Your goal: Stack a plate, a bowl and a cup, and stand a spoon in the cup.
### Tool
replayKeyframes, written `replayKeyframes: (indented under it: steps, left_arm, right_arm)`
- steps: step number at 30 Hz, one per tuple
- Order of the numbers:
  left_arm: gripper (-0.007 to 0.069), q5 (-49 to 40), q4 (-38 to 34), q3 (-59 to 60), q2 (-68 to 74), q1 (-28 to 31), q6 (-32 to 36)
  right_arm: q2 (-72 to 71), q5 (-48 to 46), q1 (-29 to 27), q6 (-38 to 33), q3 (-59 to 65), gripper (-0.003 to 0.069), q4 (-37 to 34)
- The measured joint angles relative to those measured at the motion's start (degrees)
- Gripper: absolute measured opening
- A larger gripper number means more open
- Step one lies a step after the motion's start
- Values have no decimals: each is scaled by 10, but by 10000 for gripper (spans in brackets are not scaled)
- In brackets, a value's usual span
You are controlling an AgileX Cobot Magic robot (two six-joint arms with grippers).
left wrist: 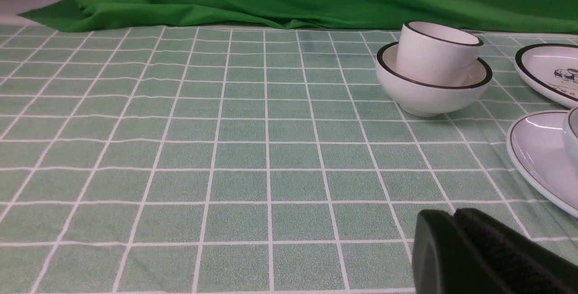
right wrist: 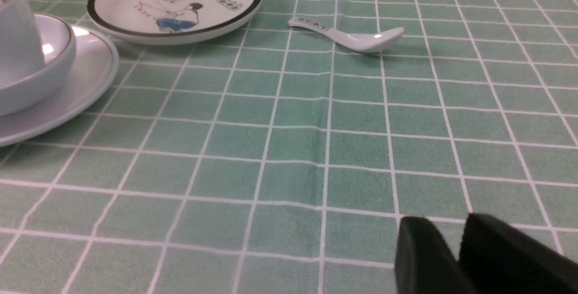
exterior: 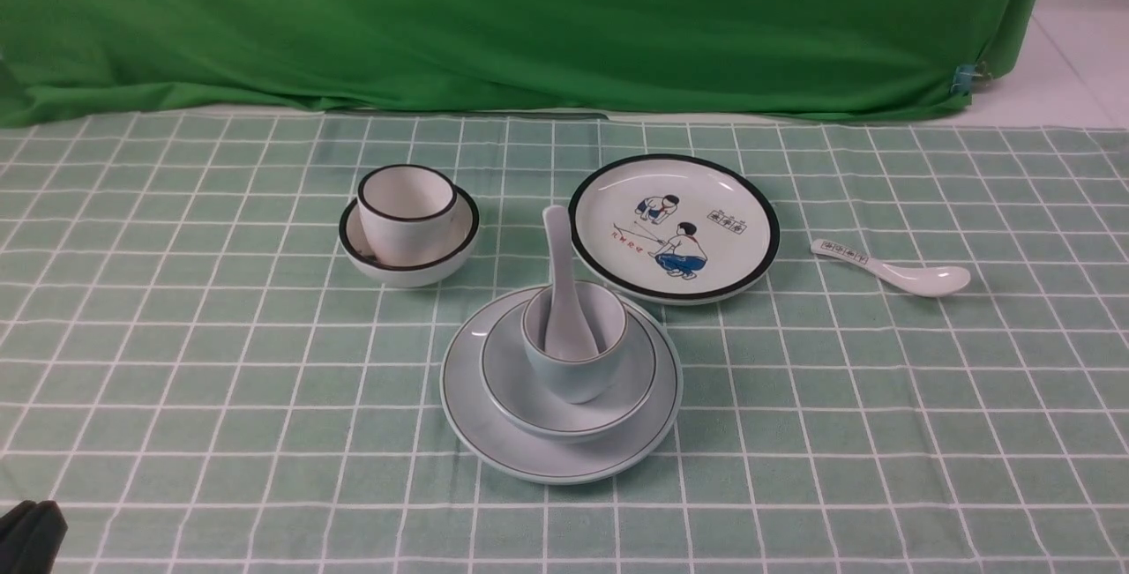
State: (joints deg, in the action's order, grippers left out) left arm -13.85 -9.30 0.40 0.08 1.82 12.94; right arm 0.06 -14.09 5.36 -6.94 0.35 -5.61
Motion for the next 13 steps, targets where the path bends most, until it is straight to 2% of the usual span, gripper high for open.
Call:
replayKeyframes:
  steps: [13]
  left_arm:
    - [13, 0, 0, 0, 0, 0, 0]
  right_arm:
    - [0, 0, 0, 0, 0, 213, 0]
